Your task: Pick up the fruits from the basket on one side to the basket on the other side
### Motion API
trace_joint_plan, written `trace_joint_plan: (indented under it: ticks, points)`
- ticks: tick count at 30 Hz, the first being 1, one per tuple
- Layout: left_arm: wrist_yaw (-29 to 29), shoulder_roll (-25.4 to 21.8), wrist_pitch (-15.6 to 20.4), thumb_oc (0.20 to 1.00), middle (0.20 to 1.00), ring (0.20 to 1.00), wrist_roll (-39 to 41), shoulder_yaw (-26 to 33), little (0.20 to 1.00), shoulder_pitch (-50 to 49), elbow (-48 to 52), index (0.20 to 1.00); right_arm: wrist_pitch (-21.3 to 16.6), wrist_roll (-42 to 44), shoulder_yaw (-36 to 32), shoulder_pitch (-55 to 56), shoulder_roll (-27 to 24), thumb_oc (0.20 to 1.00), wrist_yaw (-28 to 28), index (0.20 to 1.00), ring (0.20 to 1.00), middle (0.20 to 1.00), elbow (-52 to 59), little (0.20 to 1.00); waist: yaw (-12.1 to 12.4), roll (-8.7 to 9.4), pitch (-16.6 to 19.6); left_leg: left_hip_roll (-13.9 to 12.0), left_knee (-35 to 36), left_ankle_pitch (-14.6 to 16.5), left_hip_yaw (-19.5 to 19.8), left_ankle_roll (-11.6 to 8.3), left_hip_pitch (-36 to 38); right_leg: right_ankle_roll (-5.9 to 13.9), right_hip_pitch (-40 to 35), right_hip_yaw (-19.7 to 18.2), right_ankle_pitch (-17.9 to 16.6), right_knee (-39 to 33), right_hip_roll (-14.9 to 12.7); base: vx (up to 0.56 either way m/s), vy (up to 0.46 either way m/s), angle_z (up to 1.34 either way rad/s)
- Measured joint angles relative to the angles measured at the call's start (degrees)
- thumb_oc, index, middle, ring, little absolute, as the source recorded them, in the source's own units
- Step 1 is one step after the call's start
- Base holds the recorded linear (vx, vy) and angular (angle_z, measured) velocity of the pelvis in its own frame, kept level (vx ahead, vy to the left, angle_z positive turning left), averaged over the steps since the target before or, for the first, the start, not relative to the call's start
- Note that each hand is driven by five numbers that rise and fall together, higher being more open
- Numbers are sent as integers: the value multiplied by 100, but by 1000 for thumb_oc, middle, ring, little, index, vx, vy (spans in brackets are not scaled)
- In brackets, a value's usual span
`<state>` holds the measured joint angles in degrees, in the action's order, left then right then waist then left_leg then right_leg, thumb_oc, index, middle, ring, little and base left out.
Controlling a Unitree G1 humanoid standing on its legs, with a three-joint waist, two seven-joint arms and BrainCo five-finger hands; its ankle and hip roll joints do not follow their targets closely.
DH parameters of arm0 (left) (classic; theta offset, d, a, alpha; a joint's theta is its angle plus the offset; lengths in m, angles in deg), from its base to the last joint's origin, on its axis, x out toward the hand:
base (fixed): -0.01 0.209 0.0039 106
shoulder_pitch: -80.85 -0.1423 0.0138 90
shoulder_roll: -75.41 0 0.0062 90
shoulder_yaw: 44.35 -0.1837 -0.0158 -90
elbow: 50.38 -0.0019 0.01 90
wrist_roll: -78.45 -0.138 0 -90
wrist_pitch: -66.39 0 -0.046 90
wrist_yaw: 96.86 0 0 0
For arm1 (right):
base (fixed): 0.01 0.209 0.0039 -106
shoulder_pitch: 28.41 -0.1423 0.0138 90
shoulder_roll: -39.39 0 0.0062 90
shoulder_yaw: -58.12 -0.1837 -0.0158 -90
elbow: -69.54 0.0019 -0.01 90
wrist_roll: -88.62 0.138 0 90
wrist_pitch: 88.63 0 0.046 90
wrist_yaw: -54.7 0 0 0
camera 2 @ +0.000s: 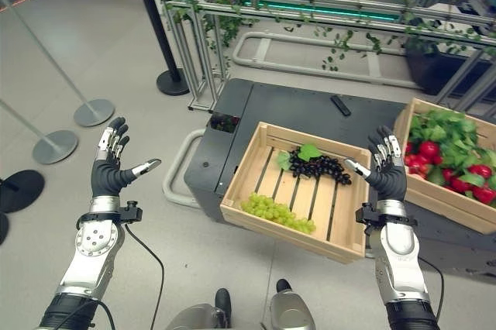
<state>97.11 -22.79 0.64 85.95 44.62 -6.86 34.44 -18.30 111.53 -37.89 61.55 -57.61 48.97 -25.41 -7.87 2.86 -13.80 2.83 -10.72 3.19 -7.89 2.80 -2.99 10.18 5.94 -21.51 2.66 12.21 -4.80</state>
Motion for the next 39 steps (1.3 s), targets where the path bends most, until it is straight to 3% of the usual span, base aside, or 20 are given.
trace_joint_plan:
  ticks: [1,3,4,5,7,9,10,12,13,15,22,28,33,36,37,39]
  points:
    - [-12,-4,-7,1000,1000,1000,-6,2,1000,32,-3,1000,4,-7,8,-1,2,1000,-6,1000,1000,1000,3,1000,-9,19,-29,2,73,-62,-192,2,80,125,106,-34,-91,-115,-34,-287,131,-102]
    - [10,9,13,1000,1000,1000,-4,14,1000,26,39,1000,-1,-44,32,-62,-19,1000,-33,1000,1000,1000,-12,1000,-65,122,-70,2,-19,15,-601,5,-30,-27,300,188,-362,-422,-180,-251,128,-122]
    - [-10,41,-9,1000,1000,1000,-18,-23,1000,11,69,1000,11,-55,20,-234,-34,1000,-97,1000,1000,1000,-59,1000,96,-1,-227,-229,-104,127,-934,94,-145,-128,561,1045,-319,-335,-440,-210,101,-138]
    - [-22,87,-12,1000,1000,1000,-23,-17,1000,12,71,1000,11,-62,20,-230,-32,1000,-107,1000,1000,1000,-47,1000,110,-101,-272,-364,-169,159,-974,68,-240,-170,713,1329,-290,-6,-494,-266,143,-136]
    - [-43,127,-30,1000,1000,1000,-26,-1,1000,6,76,1000,40,-85,32,-65,-38,1000,-107,1000,1000,1000,-2,1000,107,-144,-272,-579,-154,50,-1109,103,-293,-149,756,2112,171,1311,-641,-179,77,-57]
    - [-41,60,-32,1000,1000,1000,-23,50,1000,-29,115,1000,38,-92,31,-22,-62,1000,-89,1000,1000,1000,98,1000,238,-106,-222,-717,-108,21,-1237,-70,-237,-205,343,2519,576,1797,-645,-91,-40,-73]
    - [-39,30,-33,1000,1000,1000,-20,124,1000,-76,153,1000,40,-98,61,-146,-65,1000,-63,1000,1000,1000,118,1000,398,-104,-215,-739,-9,-87,-1231,-232,-184,-212,106,2585,613,1178,-516,-65,-79,-97]
    - [-42,29,-33,1000,1000,1000,-8,251,1000,-124,172,1000,42,-97,180,-318,-85,1000,-61,1000,1000,1000,118,1000,476,-129,-200,-753,160,-208,-1227,-369,-95,-254,-60,2737,596,611,-437,-60,-78,-93]
    - [-41,79,-36,1000,1000,1000,1,276,1000,-184,169,1000,41,-99,235,-361,-124,1000,-57,1000,1000,1000,118,1000,503,-211,-136,-790,346,-273,-1227,-444,-38,-513,-111,2761,470,250,-376,-62,-131,-70]
    - [-42,125,-30,1000,1000,1000,-1,276,1000,-311,183,1000,47,-99,237,-347,-214,1000,-73,1000,1000,1000,53,1000,510,-321,-41,-914,580,-382,-1412,-522,44,-513,-62,2891,317,-28,-347,6,-248,-67]
    - [-57,344,-30,1000,1000,1000,2,260,1000,-435,178,1000,90,-99,134,-57,-387,1000,-70,1000,1000,1000,-41,1000,381,-449,131,-1088,595,-472,-1324,-679,41,-681,-126,2867,221,-157,-60,33,-162,-10]
    - [-123,426,-39,1000,1000,1000,14,142,1000,-427,98,1000,88,-97,94,72,-363,1000,-62,1000,1000,1000,-38,1000,250,-482,167,-1093,536,-490,-1077,-704,21,-701,-294,2898,339,-127,-19,16,-184,24]
    - [-240,403,-49,1000,1000,1000,26,-6,1000,-422,-8,1000,84,-93,93,132,-363,1000,-13,1000,1000,1000,-25,1000,243,-459,155,-1153,264,-484,-948,-716,-78,-741,-173,2854,633,285,-31,5,-162,16]
    - [-270,387,-104,1000,1000,1000,62,-1,1000,-439,-101,1000,77,-91,94,160,-355,1000,5,1000,1000,1000,-31,1000,355,-364,93,-1225,-182,-513,-587,-841,-169,-941,-135,2751,842,602,46,1,-40,-4]
    - [-267,390,-105,1000,1000,1000,61,-19,1000,-451,-101,1000,75,-91,92,168,-361,1000,-1,1000,1000,1000,-35,1000,406,-272,50,-1092,-317,-514,78,-869,-241,-985,-102,2614,834,622,30,28,46,-30]
    - [-260,380,-106,1000,1000,1000,62,-19,1000,-477,-101,1000,54,-90,92,145,-361,1000,-9,1000,1000,1000,-20,1000,452,-295,80,-1054,-222,-461,305,-879,-321,-994,14,2542,803,645,63,24,70,-24]
